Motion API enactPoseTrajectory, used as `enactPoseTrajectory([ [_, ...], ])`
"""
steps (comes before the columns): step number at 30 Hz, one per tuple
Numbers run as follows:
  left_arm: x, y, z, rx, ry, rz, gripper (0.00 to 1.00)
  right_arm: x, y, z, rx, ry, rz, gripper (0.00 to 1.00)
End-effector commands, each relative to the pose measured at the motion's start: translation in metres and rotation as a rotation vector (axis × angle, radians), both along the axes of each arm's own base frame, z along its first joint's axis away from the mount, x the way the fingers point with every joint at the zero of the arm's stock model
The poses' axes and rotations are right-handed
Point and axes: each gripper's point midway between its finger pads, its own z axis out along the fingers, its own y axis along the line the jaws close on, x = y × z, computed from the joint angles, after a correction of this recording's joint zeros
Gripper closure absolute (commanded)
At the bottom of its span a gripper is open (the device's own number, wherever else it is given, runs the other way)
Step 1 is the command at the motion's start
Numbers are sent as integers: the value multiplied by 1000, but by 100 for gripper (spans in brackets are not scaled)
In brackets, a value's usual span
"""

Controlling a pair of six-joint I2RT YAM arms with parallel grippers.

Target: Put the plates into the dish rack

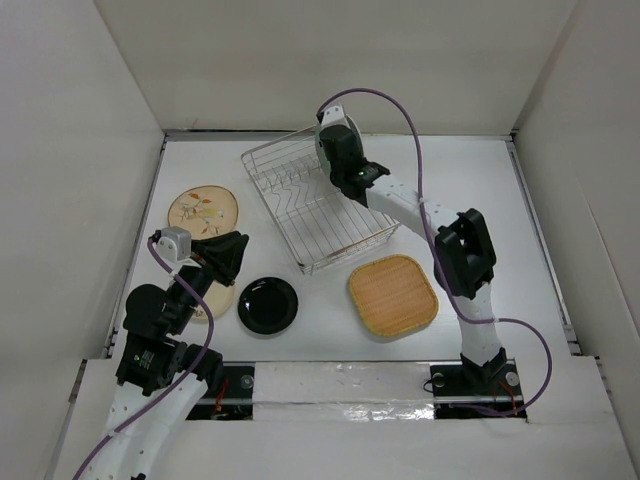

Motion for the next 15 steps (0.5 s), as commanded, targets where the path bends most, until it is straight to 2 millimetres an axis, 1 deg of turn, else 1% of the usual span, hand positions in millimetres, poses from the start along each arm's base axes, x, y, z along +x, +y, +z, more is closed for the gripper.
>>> enactPoseTrajectory([
  [1, -3, -3, 14, -11, -53, -20, 79, 6, 10, 38, 167, -125, -7, 99],
  [2, -3, -3, 14, -11, -55, -20, 79, 5, 10, 37, 177, -123, -7, 96],
  [3, -3, -3, 14, -11, -55, -21, 79, 5, 10, 34, 180, -118, -6, 89],
  [4, -3, -3, 15, -12, -56, -20, 79, 7, 6, 34, 186, -117, -14, 85],
  [5, -4, -3, 15, -12, -58, -21, 79, 6, 6, 35, 202, -118, -11, 82],
  [6, -4, -3, 15, -12, -56, -20, 79, 5, 8, 36, 213, -116, 0, 72],
  [7, -3, -3, 15, -10, -57, -21, 79, 4, 9, 35, 221, -113, 3, 68],
  [8, -4, -3, 15, -12, -58, -20, 78, 6, 4, 36, 239, -112, -6, 63],
  [9, -4, -3, 15, -12, -58, -20, 78, 4, 5, 40, 253, -114, 6, 53],
  [10, -4, -3, 15, -12, -58, -21, 78, 3, 6, 42, 265, -114, 12, 49],
  [11, -4, -3, 15, -12, -58, -23, 78, 4, 1, 45, 285, -118, 5, 44],
  [12, -4, -3, 15, -12, -58, -21, 78, 0, 2, 56, 308, -127, 26, 36],
  [13, -4, -3, 15, -12, -58, -21, 78, -2, 3, 60, 316, -128, 41, 34],
  [14, -4, -3, 15, -12, -58, -21, 78, -3, 1, 62, 360, -126, 41, 32],
  [15, -4, -3, 15, -12, -58, -23, 78, -6, 6, 69, 386, -124, 79, 29],
])
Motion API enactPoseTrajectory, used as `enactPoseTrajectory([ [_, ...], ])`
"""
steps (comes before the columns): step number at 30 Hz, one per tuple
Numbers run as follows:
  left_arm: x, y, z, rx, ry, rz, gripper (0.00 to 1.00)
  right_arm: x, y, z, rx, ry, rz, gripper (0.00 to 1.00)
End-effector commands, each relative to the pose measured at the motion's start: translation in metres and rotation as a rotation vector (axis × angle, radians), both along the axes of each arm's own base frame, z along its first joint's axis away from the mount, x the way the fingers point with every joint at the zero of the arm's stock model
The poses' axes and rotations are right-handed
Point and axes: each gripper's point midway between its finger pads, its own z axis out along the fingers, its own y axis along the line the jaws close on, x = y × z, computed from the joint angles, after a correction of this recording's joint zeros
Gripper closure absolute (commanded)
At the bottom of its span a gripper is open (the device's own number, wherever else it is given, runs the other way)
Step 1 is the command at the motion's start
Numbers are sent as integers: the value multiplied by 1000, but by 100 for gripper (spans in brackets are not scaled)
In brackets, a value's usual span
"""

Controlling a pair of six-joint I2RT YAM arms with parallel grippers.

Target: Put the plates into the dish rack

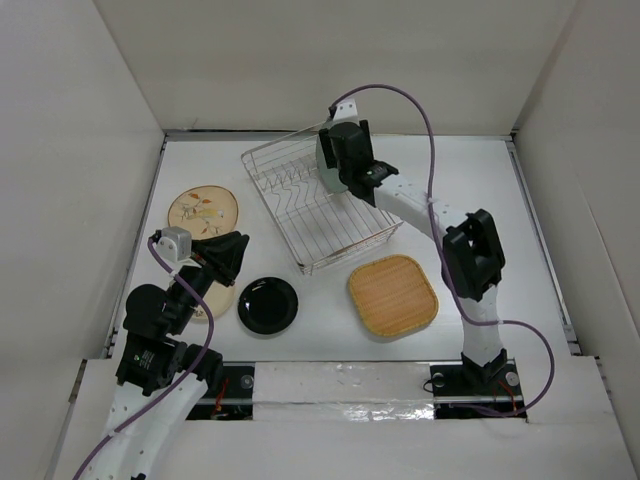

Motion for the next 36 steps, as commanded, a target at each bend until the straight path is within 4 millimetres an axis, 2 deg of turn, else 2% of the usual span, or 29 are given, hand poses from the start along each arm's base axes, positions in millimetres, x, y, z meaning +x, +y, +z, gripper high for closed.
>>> enactPoseTrajectory([
  [1, -4, -2, 16, -12, -61, -20, 78, -13, -4, 88, 223, -142, 55, 29],
  [2, -4, -2, 16, -13, -60, -20, 78, -18, -3, 95, 243, -145, 76, 29],
  [3, -4, -2, 16, -13, -60, -20, 78, -24, 0, 89, 259, -124, 106, 28],
  [4, -4, -2, 16, -14, -62, -20, 78, -35, -5, 107, 284, -146, 117, 28],
  [5, -4, -2, 16, -14, -62, -20, 78, -41, -6, 111, 302, -152, 132, 29],
  [6, -4, -2, 15, -14, -60, -18, 78, -50, -6, 95, 298, -117, 155, 43],
  [7, -4, -2, 16, -14, -62, -20, 78, -58, -8, 94, 313, -111, 167, 52],
  [8, -5, -2, 16, -15, -64, -20, 78, -74, -9, 112, 367, -133, 209, 81],
  [9, -5, -2, 16, -16, -64, -22, 78, -83, -12, 108, 380, -119, 222, 95],
  [10, -6, -2, 16, -15, -66, -21, 78, -92, -21, 80, 377, -63, 208, 100],
  [11, -6, -2, 17, -17, -68, -22, 78, -109, -29, 91, 418, -75, 218, 100],
  [12, -7, -2, 18, -20, -70, -22, 78, -122, -29, 84, 472, -51, 238, 100],
  [13, -7, -2, 18, -20, -72, -23, 78, -134, -39, 44, 469, 24, 219, 100],
  [14, -7, -2, 18, -21, -73, -23, 78, -142, -49, 34, 497, 44, 212, 100],
  [15, -8, -2, 19, -21, -75, -23, 78, -159, -54, 41, 557, 42, 239, 100],
  [16, -8, -2, 19, -23, -75, -25, 78, -167, -64, 29, 569, 66, 215, 100],
  [17, -9, -2, 19, -21, -78, -28, 78, -178, -81, -6, 559, 129, 162, 100],
  [19, -10, -2, 20, -24, -83, -30, 78, -198, -109, -28, 583, 192, 76, 100],
  [21, -12, -1, 22, -29, -91, -29, 78, -219, -143, -78, 598, 325, -52, 100],
  [23, -13, 0, 23, -33, -96, -27, 78, -236, -160, -102, 622, 395, -95, 86],
  [24, -14, 0, 24, -33, -101, -27, 78, -249, -177, -127, 632, 466, -173, 81],
  [25, -14, 1, 25, -35, -101, -24, 78, -257, -178, -137, 648, 500, -171, 64],
  [26, -15, 1, 25, -36, -103, -26, 78, -262, -182, -141, 663, 509, -171, 54],
  [27, -15, 0, 24, -34, -104, -27, 78, -271, -186, -155, 676, 544, -196, 47],
  [28, -15, 1, 25, -36, -104, -26, 78, -274, -185, -155, 713, 559, -183, 36],
  [30, -16, 1, 25, -37, -107, -27, 78, -277, -188, -155, 731, 561, -199, 20],
  [32, -17, 2, 26, -37, -111, -24, 78, -275, -196, -157, 738, 549, -233, 15],
  [35, -18, 2, 28, -42, -117, -23, 78, -272, -192, -165, 765, 602, -193, 13],
  [36, -19, 3, 28, -42, -118, -23, 78, -272, -189, -176, 753, 645, -174, 13],
])
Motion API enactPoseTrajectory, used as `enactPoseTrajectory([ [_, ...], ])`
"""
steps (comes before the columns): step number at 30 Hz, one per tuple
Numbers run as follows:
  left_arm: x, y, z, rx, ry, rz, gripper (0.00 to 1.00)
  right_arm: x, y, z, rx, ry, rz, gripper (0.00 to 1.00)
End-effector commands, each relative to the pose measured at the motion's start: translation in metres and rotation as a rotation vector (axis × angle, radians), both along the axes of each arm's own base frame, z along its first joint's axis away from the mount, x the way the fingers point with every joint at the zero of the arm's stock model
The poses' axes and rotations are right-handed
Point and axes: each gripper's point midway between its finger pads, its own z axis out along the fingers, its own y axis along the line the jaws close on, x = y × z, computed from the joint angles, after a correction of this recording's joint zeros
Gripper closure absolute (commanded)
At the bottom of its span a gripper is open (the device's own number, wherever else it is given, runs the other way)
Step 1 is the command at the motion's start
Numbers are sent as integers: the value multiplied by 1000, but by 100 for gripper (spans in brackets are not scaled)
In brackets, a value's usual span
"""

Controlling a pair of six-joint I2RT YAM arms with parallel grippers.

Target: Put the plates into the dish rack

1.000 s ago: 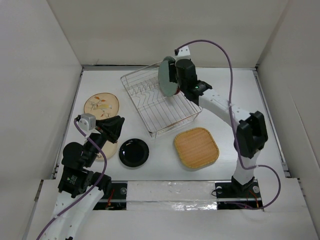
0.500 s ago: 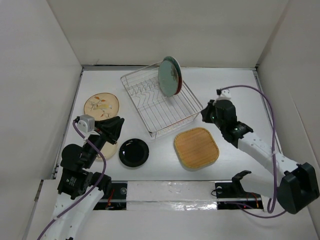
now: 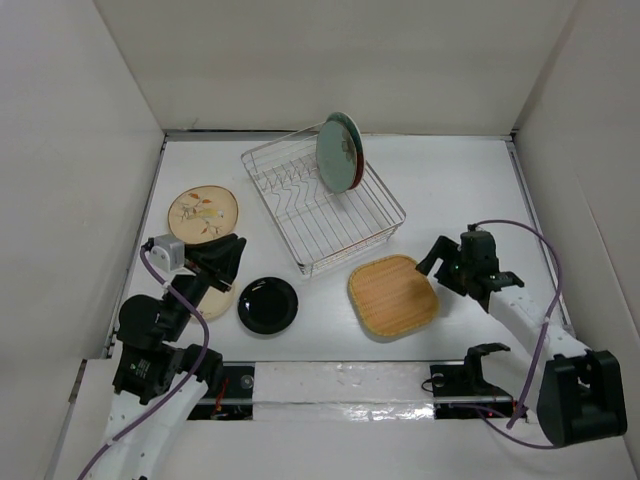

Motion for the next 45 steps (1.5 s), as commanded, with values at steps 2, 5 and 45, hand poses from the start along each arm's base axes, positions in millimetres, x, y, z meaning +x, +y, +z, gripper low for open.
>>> enactPoseTrajectory([
  [2, -7, 1, 17, -26, -69, -10, 78, 5, 22, -6, 118, 48, 123, 13],
  [5, -7, 1, 17, -24, -69, -6, 78, 2, 30, -18, 148, 94, 165, 14],
  [45, 0, -1, 13, -15, -45, -8, 78, -51, 112, 40, 102, 130, 521, 100],
])
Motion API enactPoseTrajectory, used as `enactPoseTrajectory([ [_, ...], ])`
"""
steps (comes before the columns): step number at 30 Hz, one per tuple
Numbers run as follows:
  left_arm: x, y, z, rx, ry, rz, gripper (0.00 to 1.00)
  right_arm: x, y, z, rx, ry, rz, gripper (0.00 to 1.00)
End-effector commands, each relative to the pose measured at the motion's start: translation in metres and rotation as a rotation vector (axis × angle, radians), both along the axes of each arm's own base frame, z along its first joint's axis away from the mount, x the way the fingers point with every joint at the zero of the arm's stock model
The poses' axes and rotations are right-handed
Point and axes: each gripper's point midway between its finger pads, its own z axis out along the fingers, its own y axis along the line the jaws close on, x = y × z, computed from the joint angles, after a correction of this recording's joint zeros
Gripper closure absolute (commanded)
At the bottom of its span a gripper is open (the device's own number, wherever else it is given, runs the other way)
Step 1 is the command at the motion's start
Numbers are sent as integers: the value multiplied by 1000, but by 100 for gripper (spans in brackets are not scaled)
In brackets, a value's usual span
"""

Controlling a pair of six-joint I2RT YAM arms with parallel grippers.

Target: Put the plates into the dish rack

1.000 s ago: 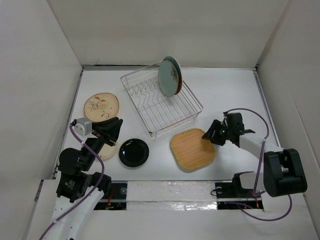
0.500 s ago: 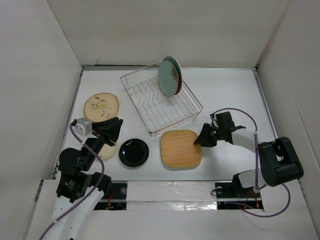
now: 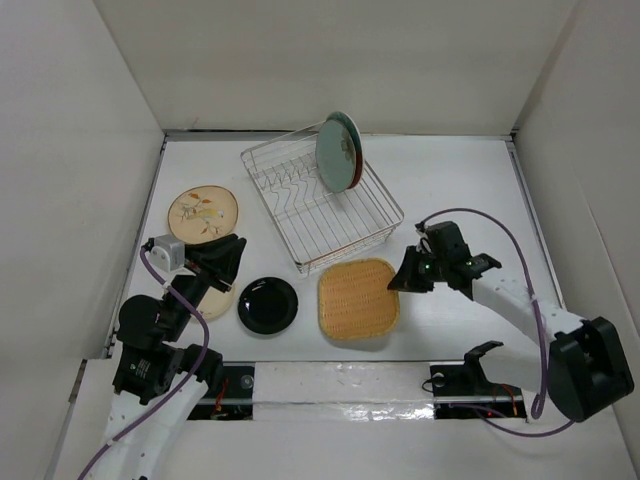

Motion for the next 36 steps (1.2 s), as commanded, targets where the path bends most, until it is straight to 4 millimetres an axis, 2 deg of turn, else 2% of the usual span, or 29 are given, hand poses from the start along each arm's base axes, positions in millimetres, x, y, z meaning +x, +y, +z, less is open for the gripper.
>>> enactPoseTrajectory([
  [1, 0, -1, 13, -14, -47, -6, 78, -15, 13, 33, -56, -57, 94, 100],
  [3, 0, -2, 13, -13, -46, -9, 78, -26, 29, 54, -52, -87, 187, 100],
  [4, 0, -1, 13, -13, -46, -8, 78, -43, 44, 60, -58, -107, 274, 100],
  [6, 0, -1, 13, -14, -47, -6, 78, -57, 53, 70, -88, -128, 350, 100],
  [7, 0, -1, 13, -15, -47, -8, 78, -67, 67, 85, -63, -161, 414, 100],
  [8, 0, -1, 13, -14, -47, -6, 78, -70, 71, 94, -57, -184, 433, 100],
  [9, 0, -1, 14, -15, -50, -6, 78, -71, 75, 102, -54, -209, 446, 100],
  [10, 0, -1, 14, -15, -49, -6, 78, -65, 81, 126, -36, -272, 444, 100],
  [13, 0, -1, 14, -16, -50, -5, 78, -47, 91, 170, -5, -413, 411, 100],
  [14, 0, -1, 14, -15, -50, -6, 78, -32, 92, 202, 8, -502, 361, 100],
  [16, -1, 0, 15, -17, -53, -5, 78, -11, 92, 239, 13, -631, 286, 100],
  [18, -2, 0, 15, -18, -56, -5, 78, 14, 85, 284, 42, -756, 185, 100],
  [20, -3, 1, 17, -19, -62, -3, 78, 48, 74, 296, -43, -820, 84, 100],
  [21, -3, 0, 16, -18, -59, -5, 78, 68, 62, 320, -64, -878, 26, 100],
  [22, -3, 1, 17, -20, -61, -3, 78, 89, 66, 314, -107, -866, 16, 100],
  [23, -3, 1, 16, -20, -61, -3, 78, 106, 63, 317, -136, -872, -16, 100],
  [24, -4, 1, 17, -21, -63, -3, 78, 120, 59, 342, -150, -921, -49, 100],
  [25, -4, 2, 17, -22, -64, -1, 78, 140, 50, 345, -186, -923, -86, 100],
  [26, -4, 1, 16, -21, -63, -2, 78, 166, 59, 326, -237, -885, -81, 100],
  [27, -5, 0, 16, -21, -63, -9, 78, 178, 60, 325, -262, -878, -87, 100],
  [28, -4, 0, 16, -20, -60, -9, 78, 189, 58, 352, -259, -930, -119, 100],
  [29, -4, 0, 16, -20, -60, -8, 78, 217, 60, 331, -317, -895, -133, 100],
  [30, -4, 0, 16, -21, -59, -8, 78, 226, 59, 326, -345, -877, -131, 100],
  [31, -4, -1, 16, -20, -58, -10, 78, 233, 62, 352, -328, -923, -152, 100],
  [32, -3, -1, 15, -19, -55, -10, 78, 245, 58, 350, -354, -919, -169, 100],
  [33, -3, -1, 15, -17, -55, -11, 78, 265, 61, 321, -400, -862, -148, 100],
  [34, -2, -1, 14, -17, -53, -9, 78, 271, 67, 318, -397, -859, -135, 100],
  [35, -2, -1, 14, -16, -52, -9, 78, 277, 65, 333, -384, -889, -152, 100],
  [36, -2, -1, 14, -14, -52, -7, 78, 283, 62, 325, -403, -869, -152, 100],
])
